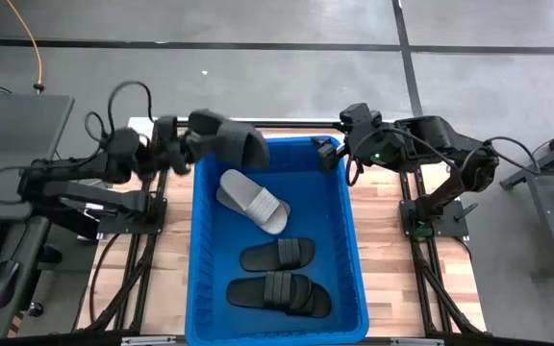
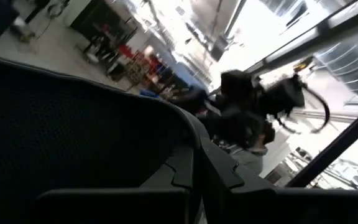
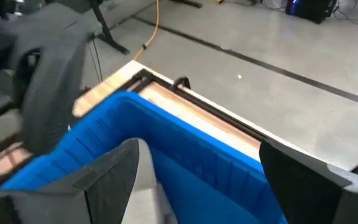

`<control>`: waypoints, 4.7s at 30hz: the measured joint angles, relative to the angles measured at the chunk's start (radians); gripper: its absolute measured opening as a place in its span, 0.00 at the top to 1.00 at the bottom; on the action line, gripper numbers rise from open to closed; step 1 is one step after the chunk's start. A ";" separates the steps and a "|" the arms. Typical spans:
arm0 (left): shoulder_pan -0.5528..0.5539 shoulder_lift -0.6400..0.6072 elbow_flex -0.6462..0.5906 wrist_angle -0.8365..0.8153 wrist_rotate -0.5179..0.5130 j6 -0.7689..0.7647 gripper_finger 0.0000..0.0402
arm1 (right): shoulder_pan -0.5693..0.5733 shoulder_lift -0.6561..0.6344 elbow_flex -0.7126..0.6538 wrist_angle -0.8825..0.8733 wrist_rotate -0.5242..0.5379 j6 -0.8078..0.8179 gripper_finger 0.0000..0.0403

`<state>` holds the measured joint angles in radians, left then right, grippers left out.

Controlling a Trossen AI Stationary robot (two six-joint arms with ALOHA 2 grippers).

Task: Pick and place slides into bin
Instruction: Put the black slipper into the blue bin, then return to Home Position

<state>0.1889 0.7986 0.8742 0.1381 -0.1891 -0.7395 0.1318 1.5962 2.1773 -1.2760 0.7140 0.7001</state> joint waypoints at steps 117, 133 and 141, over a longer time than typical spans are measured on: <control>-0.697 1.159 0.292 0.165 -0.792 -0.996 0.49 | 0.058 -0.072 0.000 -0.165 -0.173 -0.261 0.20; -0.714 1.031 0.292 -0.046 -1.007 -0.979 0.33 | 0.087 -0.072 0.000 -0.165 -0.166 -0.263 0.20; -0.711 0.893 0.292 -0.140 -1.038 -0.722 0.39 | 0.099 -0.071 0.000 -0.225 0.077 -0.154 0.20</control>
<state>-0.5222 1.6918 1.1660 -0.0021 -1.2268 -1.4613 0.2312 1.5249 2.1777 -1.5006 0.7910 0.5465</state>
